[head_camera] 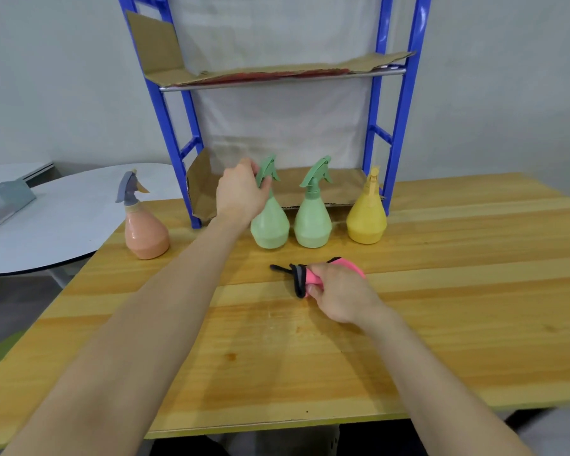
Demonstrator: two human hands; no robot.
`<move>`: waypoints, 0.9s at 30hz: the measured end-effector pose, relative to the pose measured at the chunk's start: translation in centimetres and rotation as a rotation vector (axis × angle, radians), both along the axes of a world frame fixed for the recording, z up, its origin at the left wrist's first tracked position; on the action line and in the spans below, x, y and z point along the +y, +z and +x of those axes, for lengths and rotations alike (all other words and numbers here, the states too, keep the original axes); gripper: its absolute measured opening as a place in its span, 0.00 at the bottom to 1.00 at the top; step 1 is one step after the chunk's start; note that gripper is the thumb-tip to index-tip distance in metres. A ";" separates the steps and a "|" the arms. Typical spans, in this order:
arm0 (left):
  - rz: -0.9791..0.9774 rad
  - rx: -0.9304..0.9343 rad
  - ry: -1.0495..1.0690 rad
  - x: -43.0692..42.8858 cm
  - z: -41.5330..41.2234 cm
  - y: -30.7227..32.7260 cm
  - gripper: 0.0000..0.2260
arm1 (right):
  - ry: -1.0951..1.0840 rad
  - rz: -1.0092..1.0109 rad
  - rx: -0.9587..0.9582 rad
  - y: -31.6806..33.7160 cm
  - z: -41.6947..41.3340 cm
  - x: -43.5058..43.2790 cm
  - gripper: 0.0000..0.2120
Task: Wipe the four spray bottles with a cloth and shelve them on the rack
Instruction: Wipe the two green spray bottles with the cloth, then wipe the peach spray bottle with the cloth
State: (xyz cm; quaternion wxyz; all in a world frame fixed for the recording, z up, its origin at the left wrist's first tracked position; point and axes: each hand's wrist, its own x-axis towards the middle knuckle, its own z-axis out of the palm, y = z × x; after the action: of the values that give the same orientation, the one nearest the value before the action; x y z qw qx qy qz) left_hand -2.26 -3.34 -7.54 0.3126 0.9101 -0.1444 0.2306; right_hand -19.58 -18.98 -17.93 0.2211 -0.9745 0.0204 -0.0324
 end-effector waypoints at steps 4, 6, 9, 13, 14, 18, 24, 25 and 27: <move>0.049 0.040 -0.002 -1.3 1.3 -1.0 0.15 | 0.001 0.009 -0.012 -0.3 0.0 0.0 0.03; 0.066 0.051 -0.004 -1.3 1.6 -1.0 0.19 | -0.001 0.006 -0.020 -0.4 0.0 -0.1 0.03; 0.069 0.106 -0.041 -0.2 1.6 -0.7 0.27 | -0.016 -0.013 -0.026 -0.1 -0.1 0.1 0.05; 0.032 0.057 -0.043 4.3 0.7 -0.3 0.23 | -0.108 -0.006 -0.145 1.6 0.9 2.6 0.08; 0.029 0.033 -0.027 6.0 0.3 -0.2 0.20 | -0.103 0.023 -0.178 2.1 1.6 4.0 0.10; -0.006 -0.023 0.105 13.4 -1.0 0.2 0.12 | 0.004 0.069 -0.240 3.5 5.4 10.8 0.16; -0.034 -0.077 0.421 21.8 1.4 0.3 0.20 | 0.191 -0.108 -0.032 0.2 8.2 16.8 0.11; -0.017 -0.048 0.443 22.3 2.1 0.2 0.24 | 0.184 -0.102 -0.030 -0.2 8.3 16.8 0.11; 0.014 0.042 0.451 22.5 3.7 0.2 0.28 | 0.172 -0.080 -0.025 -0.5 8.5 16.5 0.10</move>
State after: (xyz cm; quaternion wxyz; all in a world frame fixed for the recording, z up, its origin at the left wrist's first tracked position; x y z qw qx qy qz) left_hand 1.48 19.13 -7.35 0.2496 0.9261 0.0675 0.2748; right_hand -11.10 -2.44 -18.41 0.1843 -0.9802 -0.0676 -0.0260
